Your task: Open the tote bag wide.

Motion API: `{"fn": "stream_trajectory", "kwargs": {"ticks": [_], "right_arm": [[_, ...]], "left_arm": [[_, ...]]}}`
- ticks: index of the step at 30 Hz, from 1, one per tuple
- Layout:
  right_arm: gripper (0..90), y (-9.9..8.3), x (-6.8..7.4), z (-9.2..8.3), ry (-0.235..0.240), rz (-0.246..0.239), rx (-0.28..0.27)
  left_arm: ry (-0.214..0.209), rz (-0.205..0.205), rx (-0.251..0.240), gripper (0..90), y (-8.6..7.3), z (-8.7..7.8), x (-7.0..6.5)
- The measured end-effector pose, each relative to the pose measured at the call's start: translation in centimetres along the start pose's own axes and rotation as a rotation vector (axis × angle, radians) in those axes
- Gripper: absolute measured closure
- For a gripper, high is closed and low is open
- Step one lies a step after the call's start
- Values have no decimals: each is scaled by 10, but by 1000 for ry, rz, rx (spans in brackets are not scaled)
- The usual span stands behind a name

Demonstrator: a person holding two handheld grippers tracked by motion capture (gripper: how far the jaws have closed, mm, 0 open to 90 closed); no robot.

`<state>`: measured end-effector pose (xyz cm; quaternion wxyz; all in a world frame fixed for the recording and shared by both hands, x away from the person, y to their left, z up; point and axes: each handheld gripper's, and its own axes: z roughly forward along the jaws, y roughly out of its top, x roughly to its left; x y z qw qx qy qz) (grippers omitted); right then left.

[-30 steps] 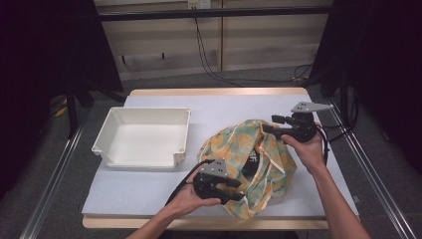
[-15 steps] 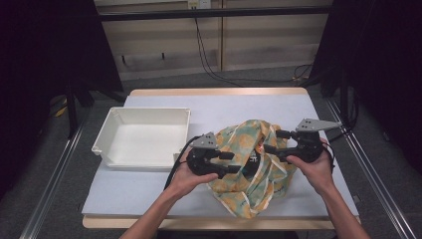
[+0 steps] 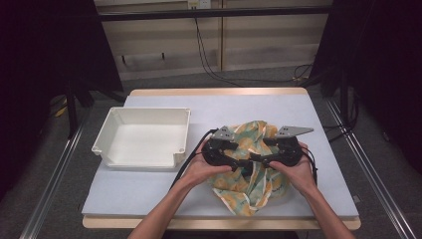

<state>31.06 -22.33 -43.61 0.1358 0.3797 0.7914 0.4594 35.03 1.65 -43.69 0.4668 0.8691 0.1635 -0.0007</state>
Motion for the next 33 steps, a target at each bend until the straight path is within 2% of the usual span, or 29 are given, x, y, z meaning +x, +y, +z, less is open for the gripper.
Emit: {"fn": "stream_trajectory", "kwargs": {"ticks": [3,5,7,9,10,11,12,15,16,17,20,21,22,23,24,27,30,32,33], "right_arm": [[177,0,2,4,-8,-13,10],[243,0,5,8,-48,-38,28],[262,0,5,9,-49,-35,31],[362,-1,5,7,-52,-34,26],[501,-1,3,3,-50,-22,11],[501,-1,3,3,-50,-22,11],[584,-1,2,0,-48,-12,1],[813,-6,-5,-13,-39,9,-19],[839,-7,-6,-16,-44,6,-19],[839,-7,-6,-16,-44,6,-19],[882,-16,-12,-34,-78,22,-38],[882,-16,-12,-34,-78,22,-38],[888,-22,-16,-45,-98,36,-45],[888,-22,-16,-45,-98,36,-45],[892,-30,-21,-57,-122,51,-42],[894,-42,-27,-69,-149,74,-37],[895,-50,-32,-76,-167,87,-33],[897,-62,-39,-85,-191,113,-23],[897,-62,-39,-85,-191,113,-23]], "left_arm": [[8,11,5,245,-1,3,1],[44,38,19,278,-2,5,-1],[80,74,39,307,-1,4,-2],[112,68,27,439,0,1,-1],[103,52,23,587,0,-3,4],[103,52,23,666,0,-3,4],[106,42,23,666,0,-4,6],[92,5,11,843,-1,-10,14],[89,-2,2,857,-1,-12,16],[92,-14,1,857,-1,-14,17],[137,-46,-12,881,-3,-25,26],[137,-46,-12,883,-3,-25,26],[143,-73,-22,884,-6,-31,32],[143,-73,-22,885,-6,-31,32],[151,-86,-24,886,-8,-37,36],[163,-98,-35,888,-10,-42,40],[185,-116,-37,891,-12,-48,46],[188,-140,-43,895,-13,-52,50],[188,-140,-43,895,-13,-52,50]]}}
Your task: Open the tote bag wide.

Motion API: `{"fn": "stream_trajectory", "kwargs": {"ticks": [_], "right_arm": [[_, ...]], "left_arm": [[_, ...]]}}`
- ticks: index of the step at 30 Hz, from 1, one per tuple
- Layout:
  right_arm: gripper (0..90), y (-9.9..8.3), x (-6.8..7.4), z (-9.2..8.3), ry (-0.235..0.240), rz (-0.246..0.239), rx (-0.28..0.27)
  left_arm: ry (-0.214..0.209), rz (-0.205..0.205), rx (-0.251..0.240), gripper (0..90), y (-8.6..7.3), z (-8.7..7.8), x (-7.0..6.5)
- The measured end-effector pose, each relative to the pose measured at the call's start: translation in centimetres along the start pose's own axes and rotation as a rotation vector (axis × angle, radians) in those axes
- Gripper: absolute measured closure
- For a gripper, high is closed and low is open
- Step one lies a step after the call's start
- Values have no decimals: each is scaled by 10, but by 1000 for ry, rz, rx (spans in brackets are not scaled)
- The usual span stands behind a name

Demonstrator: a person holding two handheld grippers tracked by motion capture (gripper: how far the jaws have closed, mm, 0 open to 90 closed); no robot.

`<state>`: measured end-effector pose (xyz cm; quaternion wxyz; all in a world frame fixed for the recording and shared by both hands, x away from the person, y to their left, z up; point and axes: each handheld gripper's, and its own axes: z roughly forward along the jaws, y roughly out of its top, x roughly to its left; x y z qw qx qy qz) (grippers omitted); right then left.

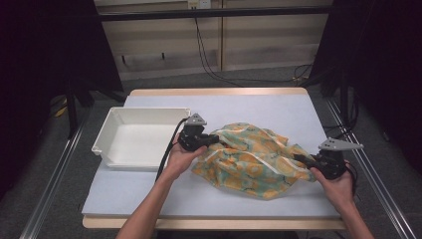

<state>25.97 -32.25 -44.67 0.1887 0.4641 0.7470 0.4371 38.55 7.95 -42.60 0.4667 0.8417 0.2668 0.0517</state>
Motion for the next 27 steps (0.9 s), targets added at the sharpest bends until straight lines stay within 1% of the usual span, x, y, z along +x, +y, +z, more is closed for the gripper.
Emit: {"fn": "stream_trajectory", "kwargs": {"ticks": [1,2,4,5,6,7,8,9,10,11,12,13,14,15,16,17,18,19,21,22,23,24,25,26,27], "right_arm": [[898,-6,-4,-4,-11,11,9],[898,-6,-4,-4,-11,11,9],[898,-11,-8,-7,-18,12,18],[898,-16,-11,-8,-23,24,22],[898,-16,-11,-8,-23,24,22],[898,-18,-12,-9,-29,26,19],[897,-20,-11,-9,-26,25,24],[897,-20,-11,-9,-26,25,24],[859,-21,-9,-7,-11,10,27],[795,-21,-8,-6,-5,13,21],[795,-21,-8,-6,-5,13,21],[742,-20,-6,-5,5,6,16],[629,-17,-3,-7,0,-11,3],[576,-14,-2,-9,6,-13,-8],[576,-14,-2,-9,6,-13,-8],[495,-9,0,-14,18,-8,-35],[495,-9,0,-14,18,-8,-35],[425,-3,3,-20,20,-7,-53],[376,2,5,-26,24,-9,-86],[376,2,5,-26,24,-9,-86],[346,6,7,-32,20,-18,-109],[346,6,7,-32,20,-18,-109],[330,10,10,-37,24,-26,-127],[329,13,11,-39,31,-28,-134],[328,15,13,-40,35,-28,-135]], "left_arm": [[1,-20,1,896,1,-1,-1],[-11,-44,-14,896,5,-2,-4],[-3,5,-5,896,17,-5,-12],[-7,-5,-5,896,23,-7,-12],[-7,-5,-5,896,23,-7,-12],[-7,-14,-12,896,24,-7,-11],[-17,-11,-3,896,21,-6,-11],[-17,-11,-3,894,21,-6,-11],[-22,-9,1,890,16,-5,-12],[-34,-2,1,882,14,-5,-12],[-34,-2,1,866,14,-5,-12],[-37,-5,0,866,11,-5,-12],[-46,-6,-5,814,9,-6,-12],[-59,-6,-10,778,9,-7,-13],[-59,-6,-10,739,9,-7,-13],[-54,14,-18,701,9,-10,-17],[-54,14,-18,666,9,-10,-17],[-61,27,-33,630,10,-14,-20],[-63,33,-43,579,11,-16,-22],[-61,40,-49,579,12,-19,-24],[-58,56,-66,528,14,-25,-28],[-58,56,-66,512,14,-25,-28],[-63,59,-89,496,17,-28,-32],[-55,68,-89,492,19,-30,-34],[-55,68,-89,491,19,-30,-34]]}}
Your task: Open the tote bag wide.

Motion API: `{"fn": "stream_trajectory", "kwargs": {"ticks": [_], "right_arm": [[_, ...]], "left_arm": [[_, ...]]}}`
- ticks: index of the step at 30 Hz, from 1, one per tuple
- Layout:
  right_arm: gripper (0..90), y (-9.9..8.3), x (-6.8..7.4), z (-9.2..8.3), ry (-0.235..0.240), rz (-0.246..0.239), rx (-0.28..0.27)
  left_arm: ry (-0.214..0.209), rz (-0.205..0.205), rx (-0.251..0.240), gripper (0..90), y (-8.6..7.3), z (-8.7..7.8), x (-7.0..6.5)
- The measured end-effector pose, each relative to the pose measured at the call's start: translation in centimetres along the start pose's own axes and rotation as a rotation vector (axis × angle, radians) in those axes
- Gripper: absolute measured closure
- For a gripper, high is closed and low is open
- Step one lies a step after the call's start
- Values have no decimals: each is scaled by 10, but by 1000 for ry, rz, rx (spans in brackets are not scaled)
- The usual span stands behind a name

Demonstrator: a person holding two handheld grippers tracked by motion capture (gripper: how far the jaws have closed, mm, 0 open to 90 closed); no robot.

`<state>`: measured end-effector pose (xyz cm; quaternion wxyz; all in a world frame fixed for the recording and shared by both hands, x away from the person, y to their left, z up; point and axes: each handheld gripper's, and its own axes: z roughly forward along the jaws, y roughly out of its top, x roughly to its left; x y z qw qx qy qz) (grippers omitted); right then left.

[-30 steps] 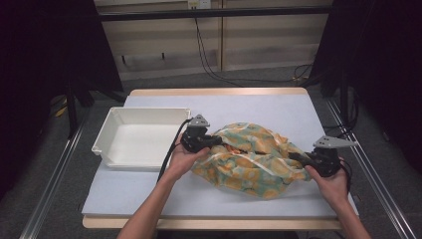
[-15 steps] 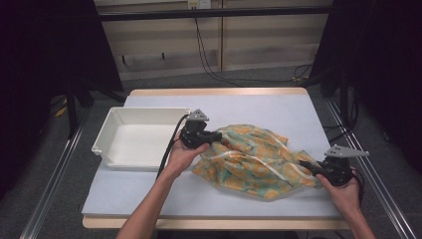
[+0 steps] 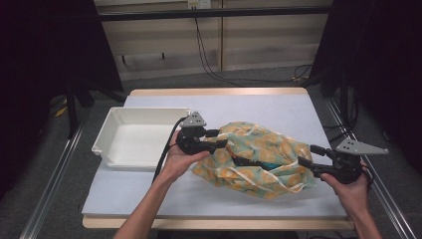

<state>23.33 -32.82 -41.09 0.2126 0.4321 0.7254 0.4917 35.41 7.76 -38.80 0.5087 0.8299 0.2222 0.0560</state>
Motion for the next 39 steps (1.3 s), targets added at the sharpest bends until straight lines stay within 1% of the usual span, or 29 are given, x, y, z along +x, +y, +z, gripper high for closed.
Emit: {"fn": "stream_trajectory", "kwargs": {"ticks": [2,5,6,7,8,11,14,15,16,17,18,19,20,21,22,25,26,27,28,29,31,32,33,34,35,36,37,38,39], "right_arm": [[312,4,4,-1,0,-9,-11],[302,10,9,0,7,-23,-20],[303,12,11,1,13,-25,-22],[303,12,11,1,13,-25,-22],[316,12,13,3,21,-29,-23],[450,10,19,10,81,-34,4],[575,3,30,22,125,-61,59],[590,1,33,26,128,-69,75],[564,-2,35,33,129,-79,108],[564,-2,35,33,129,-79,108],[538,-3,34,37,127,-83,115],[441,-4,30,45,112,-86,129],[441,-4,30,45,112,-86,129],[403,-3,27,51,112,-91,141],[371,-2,26,55,114,-99,150],[346,-1,27,65,126,-109,177],[340,-1,28,69,125,-115,184],[332,0,29,74,123,-129,196],[347,2,31,78,115,-143,209],[470,3,30,83,127,-138,208],[585,6,27,87,134,-122,193],[713,9,20,88,152,-81,162],[713,9,20,88,152,-81,162],[765,11,16,89,161,-64,147],[810,13,12,91,158,-58,139],[863,16,8,94,159,-51,131],[863,16,8,94,159,-51,131],[887,19,6,97,158,-43,131],[887,19,6,97,158,-43,131]], "left_arm": [[-30,14,-16,486,9,0,-7],[-51,32,-4,492,16,5,-14],[-87,58,7,500,24,13,-22],[-87,58,7,508,24,13,-22],[-105,65,13,508,28,19,-26],[-150,92,48,506,35,40,-38],[-201,117,94,476,38,62,-47],[-203,123,111,450,37,70,-51],[-204,149,136,409,34,81,-55],[-204,149,136,403,34,81,-55],[-199,164,168,403,31,90,-56],[-183,174,186,363,30,93,-56],[-180,183,198,363,28,97,-56],[-180,175,202,354,26,100,-56],[-160,183,210,340,24,103,-56],[-134,159,185,354,23,102,-54],[-131,132,165,360,22,100,-53],[-143,124,145,361,22,98,-53],[-147,129,127,365,20,91,-57],[-162,142,118,413,19,87,-59],[-190,159,94,482,16,77,-66],[-217,173,91,543,14,73,-70],[-245,172,92,543,11,71,-74],[-261,168,118,542,6,72,-79],[-261,170,143,528,3,75,-82],[-254,170,190,455,-7,87,-88],[-254,170,190,422,-7,87,-88],[-250,164,218,411,-15,99,-89],[-250,164,218,405,-15,99,-89]]}}
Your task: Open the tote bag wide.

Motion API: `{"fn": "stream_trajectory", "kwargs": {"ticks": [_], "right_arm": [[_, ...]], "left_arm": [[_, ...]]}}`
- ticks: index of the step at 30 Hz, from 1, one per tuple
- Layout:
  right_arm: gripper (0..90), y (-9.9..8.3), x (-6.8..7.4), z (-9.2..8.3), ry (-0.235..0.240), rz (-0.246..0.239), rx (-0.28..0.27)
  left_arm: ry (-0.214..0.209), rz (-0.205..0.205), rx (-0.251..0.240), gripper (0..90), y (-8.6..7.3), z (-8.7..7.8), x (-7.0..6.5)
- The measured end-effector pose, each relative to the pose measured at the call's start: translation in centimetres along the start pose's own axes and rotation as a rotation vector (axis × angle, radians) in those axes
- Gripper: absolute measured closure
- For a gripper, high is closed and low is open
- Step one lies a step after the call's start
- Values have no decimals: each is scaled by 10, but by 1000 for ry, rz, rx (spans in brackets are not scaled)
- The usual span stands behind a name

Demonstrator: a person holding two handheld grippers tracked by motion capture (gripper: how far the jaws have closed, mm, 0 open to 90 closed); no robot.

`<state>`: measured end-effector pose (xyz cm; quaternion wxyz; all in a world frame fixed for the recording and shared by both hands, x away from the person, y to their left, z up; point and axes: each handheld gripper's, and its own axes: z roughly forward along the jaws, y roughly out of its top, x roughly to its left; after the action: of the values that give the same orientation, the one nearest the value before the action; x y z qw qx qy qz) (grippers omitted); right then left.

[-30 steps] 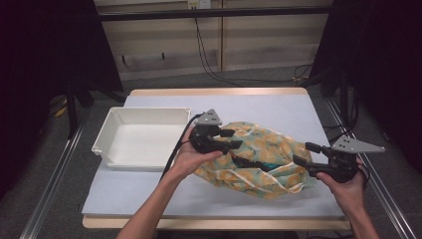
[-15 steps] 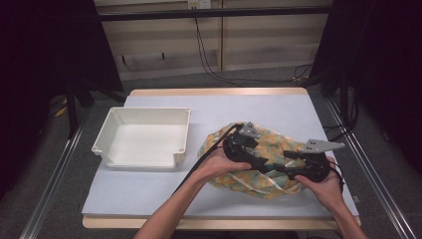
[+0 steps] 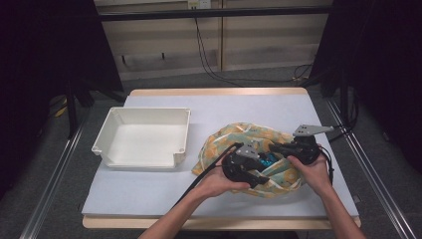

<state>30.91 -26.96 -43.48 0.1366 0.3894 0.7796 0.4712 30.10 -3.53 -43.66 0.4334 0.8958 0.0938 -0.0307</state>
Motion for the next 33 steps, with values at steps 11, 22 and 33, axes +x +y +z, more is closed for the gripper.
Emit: {"fn": "stream_trajectory", "kwargs": {"ticks": [11,22,33], "right_arm": [[900,23,-34,18,-27,29,-2],[900,27,-68,42,-71,90,-5],[890,22,-79,57,-117,116,29]], "left_arm": [[-24,-1,76,793,-8,26,-9],[-97,91,116,892,-13,35,-30],[-113,76,101,883,-17,33,-33]]}}
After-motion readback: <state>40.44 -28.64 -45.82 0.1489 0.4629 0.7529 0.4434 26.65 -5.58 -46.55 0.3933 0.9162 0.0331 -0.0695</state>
